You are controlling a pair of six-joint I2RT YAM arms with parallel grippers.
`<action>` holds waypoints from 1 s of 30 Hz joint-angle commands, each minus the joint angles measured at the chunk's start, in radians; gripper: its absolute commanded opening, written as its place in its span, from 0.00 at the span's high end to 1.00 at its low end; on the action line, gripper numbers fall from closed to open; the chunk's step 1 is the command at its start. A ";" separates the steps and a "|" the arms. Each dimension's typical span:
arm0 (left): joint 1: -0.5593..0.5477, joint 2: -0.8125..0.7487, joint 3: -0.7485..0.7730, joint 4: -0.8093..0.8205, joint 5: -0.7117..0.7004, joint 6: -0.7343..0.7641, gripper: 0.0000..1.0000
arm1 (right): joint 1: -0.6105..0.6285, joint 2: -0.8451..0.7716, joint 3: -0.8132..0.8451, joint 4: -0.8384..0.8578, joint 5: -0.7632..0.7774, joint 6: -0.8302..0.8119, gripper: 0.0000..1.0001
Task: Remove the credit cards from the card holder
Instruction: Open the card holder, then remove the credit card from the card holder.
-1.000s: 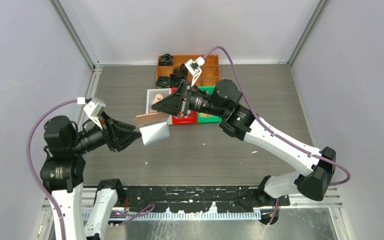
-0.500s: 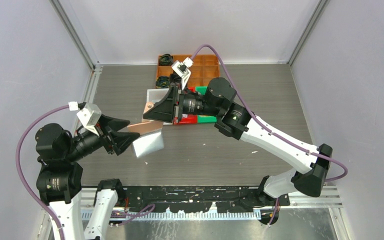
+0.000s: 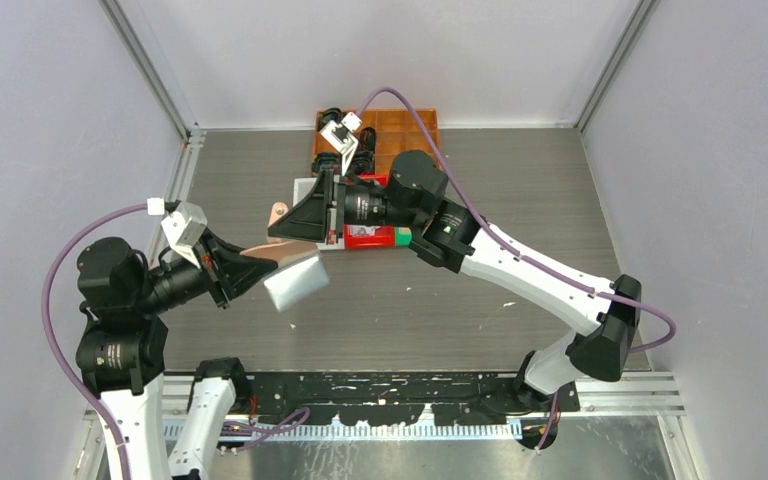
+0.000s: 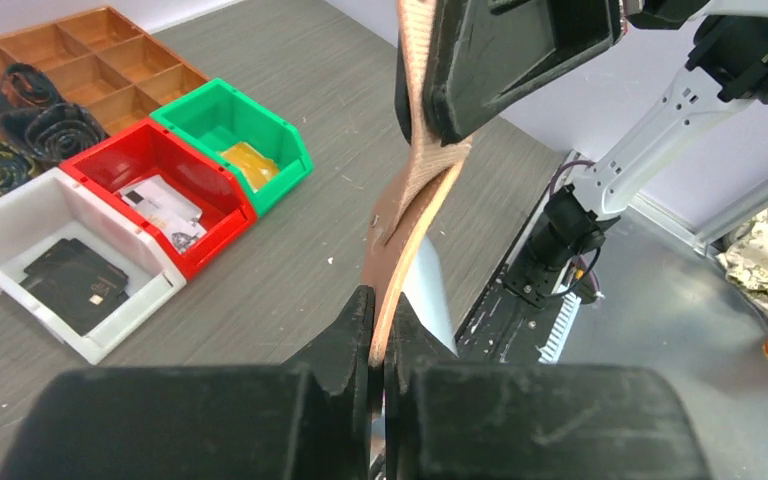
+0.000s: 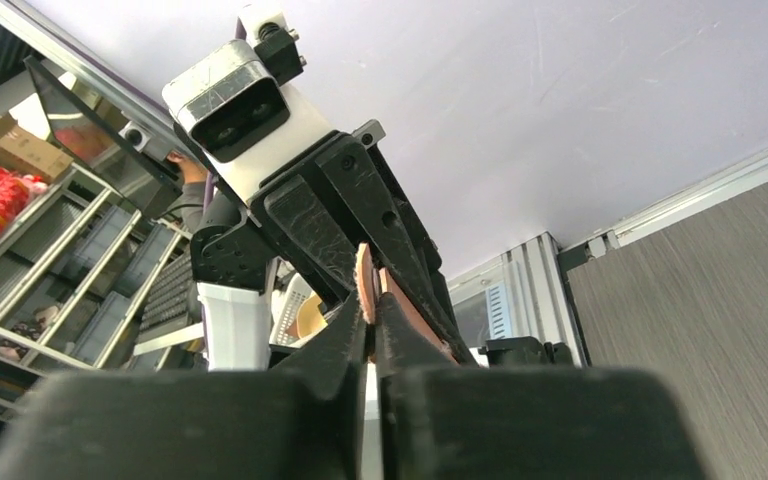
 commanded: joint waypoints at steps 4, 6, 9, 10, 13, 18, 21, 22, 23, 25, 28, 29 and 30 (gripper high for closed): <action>-0.002 0.014 0.040 0.108 0.013 -0.170 1.00 | -0.024 -0.084 -0.006 0.103 0.028 -0.011 0.30; -0.002 0.025 0.055 0.126 0.020 -0.224 1.00 | -0.072 -0.129 -0.058 0.119 0.025 -0.011 0.15; -0.002 0.051 0.085 0.147 0.049 -0.312 1.00 | -0.147 -0.207 -0.153 0.156 -0.055 -0.029 0.01; -0.002 0.059 0.091 0.170 0.061 -0.349 1.00 | -0.168 -0.241 -0.195 0.160 -0.078 -0.056 0.00; -0.003 0.086 0.096 0.267 0.096 -0.521 1.00 | -0.219 -0.343 -0.328 0.130 -0.091 -0.144 0.01; -0.002 0.113 0.078 0.441 0.134 -0.763 1.00 | -0.259 -0.464 -0.526 0.183 -0.107 -0.173 0.00; -0.002 0.124 0.075 0.491 0.138 -0.839 1.00 | -0.259 -0.483 -0.585 0.224 -0.138 -0.164 0.01; -0.003 0.127 0.077 0.498 0.137 -0.858 1.00 | -0.259 -0.479 -0.592 0.227 -0.141 -0.163 0.01; -0.002 0.129 0.078 0.507 0.138 -0.877 1.00 | -0.257 -0.469 -0.594 0.226 -0.141 -0.163 0.00; -0.002 0.131 0.076 0.528 0.140 -0.916 1.00 | -0.257 -0.444 -0.594 0.239 -0.134 -0.158 0.00; -0.002 0.128 0.075 0.543 0.138 -0.952 1.00 | -0.236 -0.389 -0.588 0.297 -0.132 -0.145 0.01; -0.003 0.128 0.075 0.544 0.137 -0.962 1.00 | -0.223 -0.369 -0.579 0.303 -0.133 -0.156 0.01; -0.003 0.127 0.075 0.546 0.137 -0.969 1.00 | -0.208 -0.353 -0.567 0.299 -0.130 -0.172 0.00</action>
